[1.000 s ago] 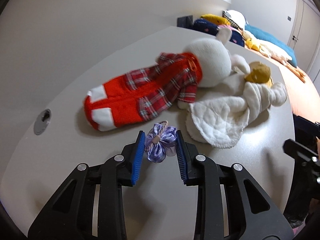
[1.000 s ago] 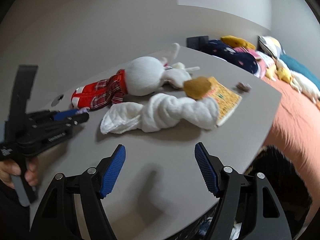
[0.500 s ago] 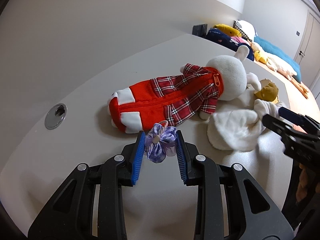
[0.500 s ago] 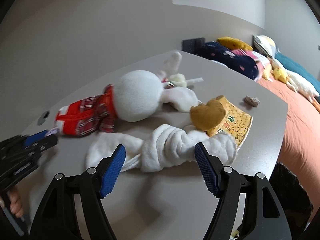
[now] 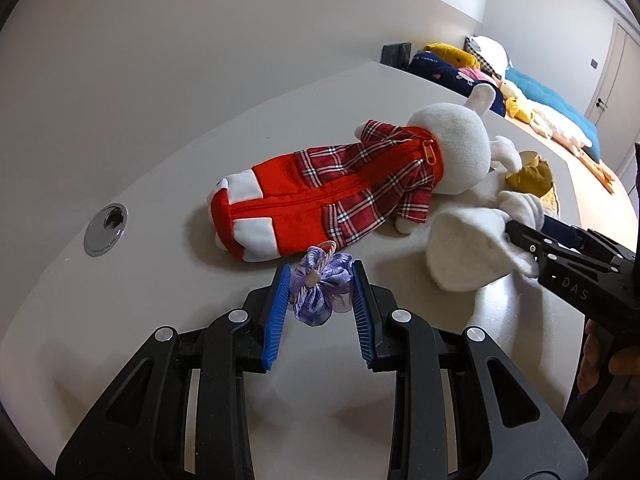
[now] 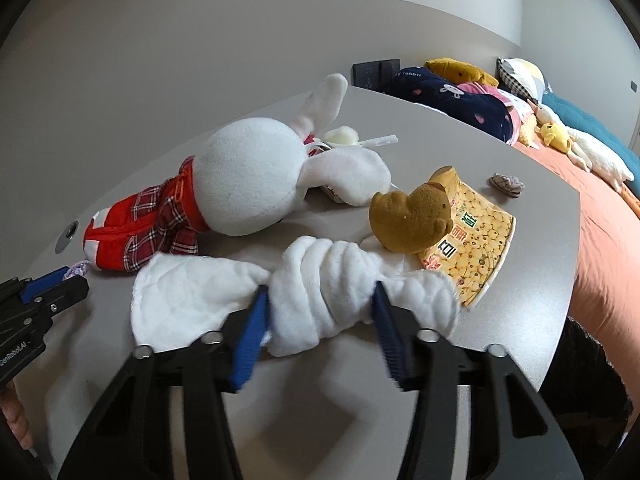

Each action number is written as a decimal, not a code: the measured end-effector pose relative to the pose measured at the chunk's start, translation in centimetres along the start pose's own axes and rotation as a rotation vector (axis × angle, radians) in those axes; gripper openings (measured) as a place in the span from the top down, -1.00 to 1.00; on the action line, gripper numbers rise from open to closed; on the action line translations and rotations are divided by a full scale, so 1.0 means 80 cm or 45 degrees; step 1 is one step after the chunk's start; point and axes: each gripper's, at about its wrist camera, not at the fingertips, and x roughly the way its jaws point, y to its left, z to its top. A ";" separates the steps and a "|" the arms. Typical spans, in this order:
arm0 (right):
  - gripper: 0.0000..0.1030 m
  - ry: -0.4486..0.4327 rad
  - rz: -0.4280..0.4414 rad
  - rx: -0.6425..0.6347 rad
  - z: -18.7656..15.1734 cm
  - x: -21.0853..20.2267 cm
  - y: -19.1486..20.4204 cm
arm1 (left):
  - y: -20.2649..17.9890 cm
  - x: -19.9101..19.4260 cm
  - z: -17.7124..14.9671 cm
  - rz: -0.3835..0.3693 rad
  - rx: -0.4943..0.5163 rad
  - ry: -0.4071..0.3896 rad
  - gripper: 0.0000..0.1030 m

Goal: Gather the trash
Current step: 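Grasp the purple flower hair tie with the left tool while the right tool grasps the white towel, then carry the flower and towel toward the trash bin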

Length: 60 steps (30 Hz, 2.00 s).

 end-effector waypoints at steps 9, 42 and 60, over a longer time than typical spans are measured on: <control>0.47 -0.023 0.028 0.052 -0.013 -0.030 -0.005 | -0.012 -0.023 0.001 -0.035 0.023 -0.050 0.41; 0.42 -0.279 -0.082 0.257 -0.076 -0.206 -0.122 | -0.173 -0.088 -0.007 -0.185 0.284 -0.177 0.41; 0.39 -0.335 -0.224 0.404 -0.120 -0.264 -0.213 | -0.289 -0.092 -0.025 -0.341 0.481 -0.156 0.41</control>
